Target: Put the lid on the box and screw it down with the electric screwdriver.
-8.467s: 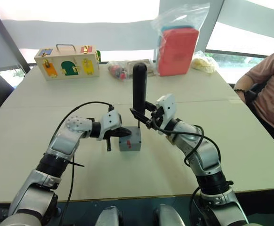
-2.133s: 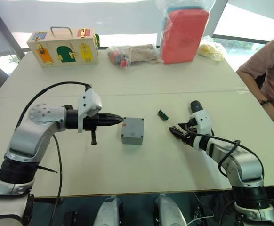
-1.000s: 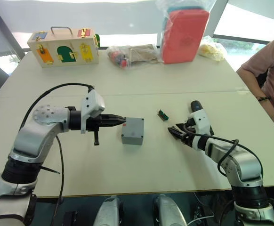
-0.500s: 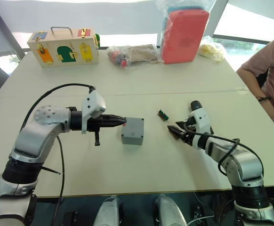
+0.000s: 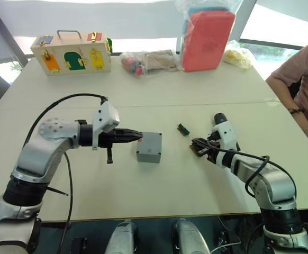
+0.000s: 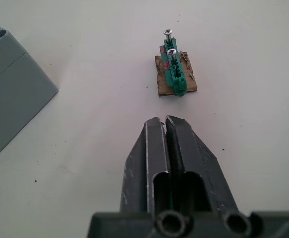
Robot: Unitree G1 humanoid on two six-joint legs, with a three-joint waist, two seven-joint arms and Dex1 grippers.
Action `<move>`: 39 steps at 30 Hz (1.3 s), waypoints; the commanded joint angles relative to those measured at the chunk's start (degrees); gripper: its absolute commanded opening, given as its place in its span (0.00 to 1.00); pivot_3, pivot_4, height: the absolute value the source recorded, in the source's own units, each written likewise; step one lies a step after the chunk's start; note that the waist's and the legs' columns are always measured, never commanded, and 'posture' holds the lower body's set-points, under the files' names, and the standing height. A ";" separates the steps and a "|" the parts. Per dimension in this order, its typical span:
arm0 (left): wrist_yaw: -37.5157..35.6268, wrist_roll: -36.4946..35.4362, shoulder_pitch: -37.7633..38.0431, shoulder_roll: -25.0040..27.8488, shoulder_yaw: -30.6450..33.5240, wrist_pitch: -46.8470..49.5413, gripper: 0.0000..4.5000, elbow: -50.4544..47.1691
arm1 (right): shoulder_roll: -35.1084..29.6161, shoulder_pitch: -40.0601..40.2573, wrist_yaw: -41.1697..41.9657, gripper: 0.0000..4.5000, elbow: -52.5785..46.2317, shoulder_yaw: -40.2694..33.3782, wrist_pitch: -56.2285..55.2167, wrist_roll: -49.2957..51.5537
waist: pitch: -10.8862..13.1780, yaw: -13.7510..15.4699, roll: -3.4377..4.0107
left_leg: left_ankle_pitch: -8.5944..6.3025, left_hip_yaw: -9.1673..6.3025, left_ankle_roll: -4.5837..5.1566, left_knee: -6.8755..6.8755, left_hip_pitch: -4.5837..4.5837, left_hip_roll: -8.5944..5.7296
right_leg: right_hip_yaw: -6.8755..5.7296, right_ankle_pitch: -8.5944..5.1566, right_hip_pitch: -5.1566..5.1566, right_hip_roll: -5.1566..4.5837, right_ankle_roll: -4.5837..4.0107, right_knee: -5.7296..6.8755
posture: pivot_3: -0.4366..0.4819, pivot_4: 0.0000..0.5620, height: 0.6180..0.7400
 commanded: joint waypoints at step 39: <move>2.19 0.22 2.42 1.59 1.97 -0.81 0.00 -1.92 | 3.86 -21.65 1.77 0.01 0.60 11.01 11.14 8.26 | 0.00 -0.09 0.00 | 0.00 0.00 0.00 0.04 0.01 -0.02 | 0.02 -0.01 -0.03 -0.03 -0.01 0.10 | 0.48 0.27 0.92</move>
